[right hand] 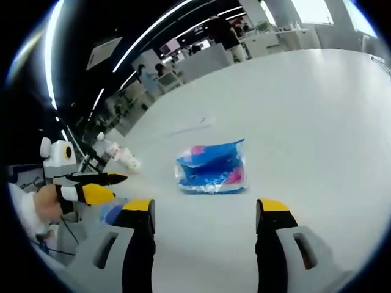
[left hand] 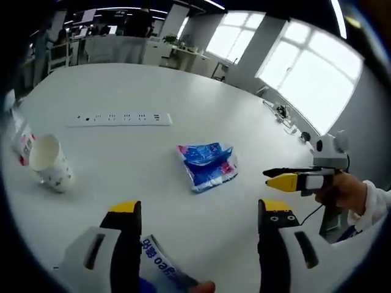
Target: Arrange the tabletop items into an orderly group along one side of the table until the central work area is clear of visible clutter.
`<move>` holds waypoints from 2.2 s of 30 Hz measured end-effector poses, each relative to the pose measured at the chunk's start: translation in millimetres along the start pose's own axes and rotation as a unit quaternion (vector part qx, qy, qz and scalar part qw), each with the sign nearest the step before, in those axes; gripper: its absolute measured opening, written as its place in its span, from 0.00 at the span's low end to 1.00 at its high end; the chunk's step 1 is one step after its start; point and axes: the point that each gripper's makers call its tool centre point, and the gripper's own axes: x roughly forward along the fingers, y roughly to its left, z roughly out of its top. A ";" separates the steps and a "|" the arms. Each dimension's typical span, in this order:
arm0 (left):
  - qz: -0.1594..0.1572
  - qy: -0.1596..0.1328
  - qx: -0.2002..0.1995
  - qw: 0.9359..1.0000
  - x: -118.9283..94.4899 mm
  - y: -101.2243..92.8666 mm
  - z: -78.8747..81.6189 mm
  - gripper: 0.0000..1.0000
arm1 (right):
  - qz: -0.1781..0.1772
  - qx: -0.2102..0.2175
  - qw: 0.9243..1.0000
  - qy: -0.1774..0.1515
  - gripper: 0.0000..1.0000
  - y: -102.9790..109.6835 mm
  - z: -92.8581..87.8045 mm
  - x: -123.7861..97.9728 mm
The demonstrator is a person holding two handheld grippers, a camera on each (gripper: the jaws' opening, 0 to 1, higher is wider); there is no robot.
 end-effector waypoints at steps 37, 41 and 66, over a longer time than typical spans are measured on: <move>0.039 -0.044 -0.035 0.998 -82.4 21.8 -47.7 0.77 | 0.005 -0.040 0.999 0.014 0.61 23.9 -40.3 -42.0; 0.039 -0.056 -0.043 0.997 -90.0 24.6 -43.8 0.76 | 0.010 -0.040 0.999 0.012 0.61 30.3 -40.8 -38.9; 0.097 -0.075 -0.082 0.989 -143.2 89.4 -69.5 0.75 | 0.068 -0.070 0.994 0.055 0.56 100.3 -50.0 8.9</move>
